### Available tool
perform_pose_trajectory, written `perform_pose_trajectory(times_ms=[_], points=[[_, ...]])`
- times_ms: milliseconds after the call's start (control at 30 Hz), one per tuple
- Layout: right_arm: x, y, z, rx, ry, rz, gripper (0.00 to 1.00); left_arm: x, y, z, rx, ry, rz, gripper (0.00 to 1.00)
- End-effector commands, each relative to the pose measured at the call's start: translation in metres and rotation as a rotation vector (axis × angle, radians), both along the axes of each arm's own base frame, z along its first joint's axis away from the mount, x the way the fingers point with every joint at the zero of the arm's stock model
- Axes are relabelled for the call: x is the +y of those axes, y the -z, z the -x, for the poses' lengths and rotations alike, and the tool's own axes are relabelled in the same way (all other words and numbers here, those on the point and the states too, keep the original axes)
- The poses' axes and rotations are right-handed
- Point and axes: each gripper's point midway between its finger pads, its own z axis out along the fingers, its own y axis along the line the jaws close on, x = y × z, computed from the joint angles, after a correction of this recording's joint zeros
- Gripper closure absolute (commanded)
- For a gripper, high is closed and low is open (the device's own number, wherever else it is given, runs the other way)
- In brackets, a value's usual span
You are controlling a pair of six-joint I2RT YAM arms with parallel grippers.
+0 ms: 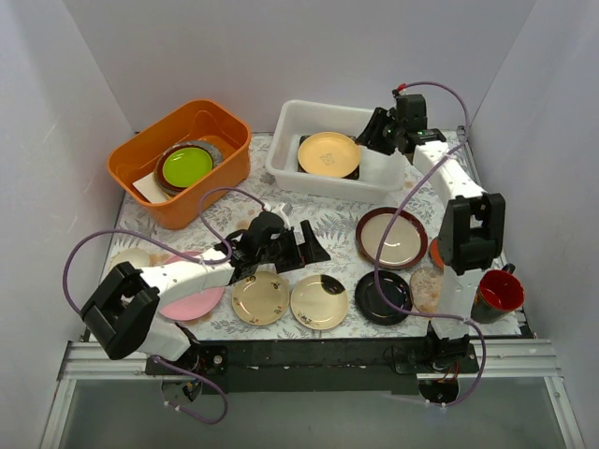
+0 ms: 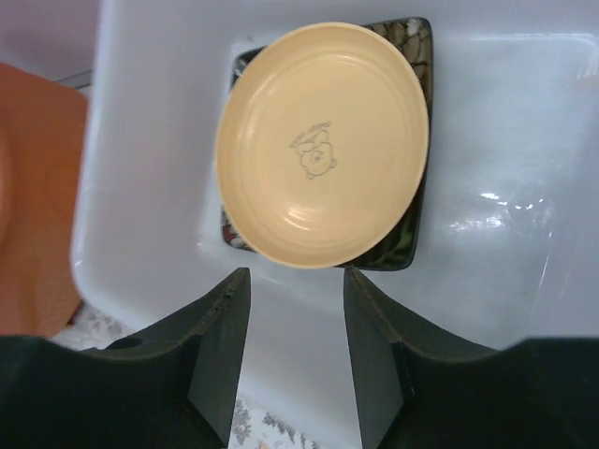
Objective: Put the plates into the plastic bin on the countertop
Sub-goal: Place the plate in the plastic bin.
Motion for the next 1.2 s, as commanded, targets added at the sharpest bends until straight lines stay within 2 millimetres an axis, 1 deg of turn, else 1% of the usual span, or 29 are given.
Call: perform_pose_trajectory(times_ms=[0, 33, 67, 100, 133, 167, 200, 233, 267, 300, 333, 400, 433, 467, 500, 533, 567, 600, 633, 667, 733, 767, 833, 867, 933, 1067, 1100, 1133, 1167], points=[[-0.003, -0.090, 0.027, -0.201, -0.059, -0.047, 0.47, -0.024, -0.021, -0.018, -0.077, -0.012, 0.062, 0.02], [-0.003, -0.108, 0.038, -0.232, -0.070, -0.056, 0.47, -0.027, -0.018, -0.019, -0.075, -0.016, 0.057, 0.02], [-0.004, -0.110, 0.045, -0.233, -0.080, -0.066, 0.47, -0.031, -0.012, -0.021, -0.059, -0.016, 0.045, 0.03], [-0.005, -0.114, 0.052, -0.237, -0.087, -0.071, 0.46, -0.033, -0.010, -0.023, -0.054, -0.020, 0.044, 0.03], [-0.008, -0.119, 0.066, -0.242, -0.089, -0.074, 0.45, -0.036, -0.007, -0.021, -0.042, -0.018, 0.043, 0.03], [-0.009, -0.124, 0.074, -0.254, -0.096, -0.084, 0.43, -0.039, -0.007, -0.023, -0.042, -0.020, 0.046, 0.04], [-0.011, -0.129, 0.080, -0.269, -0.098, -0.092, 0.40, -0.044, -0.002, -0.024, -0.037, -0.019, 0.045, 0.04], [-0.014, -0.129, 0.097, -0.273, -0.100, -0.101, 0.38, -0.047, -0.001, -0.024, -0.031, -0.020, 0.048, 0.04], [-0.019, -0.136, 0.102, -0.290, -0.089, -0.125, 0.36, -0.049, 0.000, -0.026, -0.023, -0.034, 0.054, 0.04], [-0.022, -0.136, 0.110, -0.293, -0.087, -0.140, 0.33, -0.052, 0.004, -0.028, -0.015, -0.042, 0.059, 0.04], [-0.026, -0.139, 0.125, -0.302, -0.083, -0.155, 0.32, -0.054, 0.006, -0.029, -0.009, -0.049, 0.066, 0.05], [-0.033, -0.143, 0.138, -0.308, -0.073, -0.181, 0.30, -0.061, 0.004, -0.033, -0.002, -0.063, 0.099, 0.05], [-0.036, -0.154, 0.150, -0.335, -0.072, -0.187, 0.30, -0.064, 0.013, -0.032, 0.014, -0.065, 0.093, 0.06], [-0.040, -0.146, 0.155, -0.321, -0.063, -0.185, 0.30, -0.068, 0.013, -0.033, 0.023, -0.070, 0.104, 0.06], [-0.043, -0.145, 0.161, -0.319, -0.059, -0.183, 0.28, -0.072, 0.013, -0.035, 0.019, -0.074, 0.113, 0.07], [-0.046, -0.153, 0.170, -0.339, -0.052, -0.184, 0.28, -0.078, 0.020, -0.035, 0.031, -0.074, 0.108, 0.08], [-0.049, -0.147, 0.175, -0.330, -0.047, -0.184, 0.28, -0.081, 0.022, -0.035, 0.036, -0.070, 0.108, 0.09], [-0.051, -0.147, 0.179, -0.332, -0.047, -0.180, 0.27, -0.085, 0.024, -0.037, 0.035, -0.077, 0.107, 0.09], [-0.053, -0.152, 0.187, -0.345, -0.042, -0.179, 0.26, -0.093, 0.021, -0.037, 0.030, -0.070, 0.114, 0.10], [-0.055, -0.151, 0.190, -0.343, -0.036, -0.173, 0.26, -0.096, 0.032, -0.038, 0.043, -0.073, 0.099, 0.11], [-0.058, -0.150, 0.199, -0.343, -0.034, -0.163, 0.26, -0.104, 0.033, -0.040, 0.047, -0.079, 0.104, 0.15], [-0.059, -0.149, 0.202, -0.341, -0.030, -0.161, 0.26, -0.109, 0.038, -0.043, 0.053, -0.081, 0.102, 0.16], [-0.060, -0.149, 0.208, -0.343, -0.029, -0.158, 0.25, -0.113, 0.041, -0.046, 0.058, -0.096, 0.101, 0.22], [-0.060, -0.147, 0.210, -0.338, -0.030, -0.158, 0.25, -0.116, 0.039, -0.049, 0.057, -0.104, 0.108, 0.24], [-0.061, -0.147, 0.214, -0.336, -0.031, -0.156, 0.24, -0.118, 0.046, -0.050, 0.073, -0.124, 0.105, 0.26], [-0.061, -0.143, 0.221, -0.328, -0.037, -0.157, 0.24, -0.120, 0.053, -0.052, 0.076, -0.152, 0.099, 0.37], [-0.061, -0.145, 0.222, -0.332, -0.037, -0.157, 0.24, -0.122, 0.054, -0.054, 0.073, -0.153, 0.097, 0.39], [-0.062, -0.143, 0.223, -0.327, -0.033, -0.154, 0.24, -0.123, 0.061, -0.052, 0.080, -0.152, 0.086, 0.39], [-0.063, -0.142, 0.223, -0.324, -0.033, -0.154, 0.24, -0.125, 0.063, -0.052, 0.085, -0.152, 0.086, 0.40]])
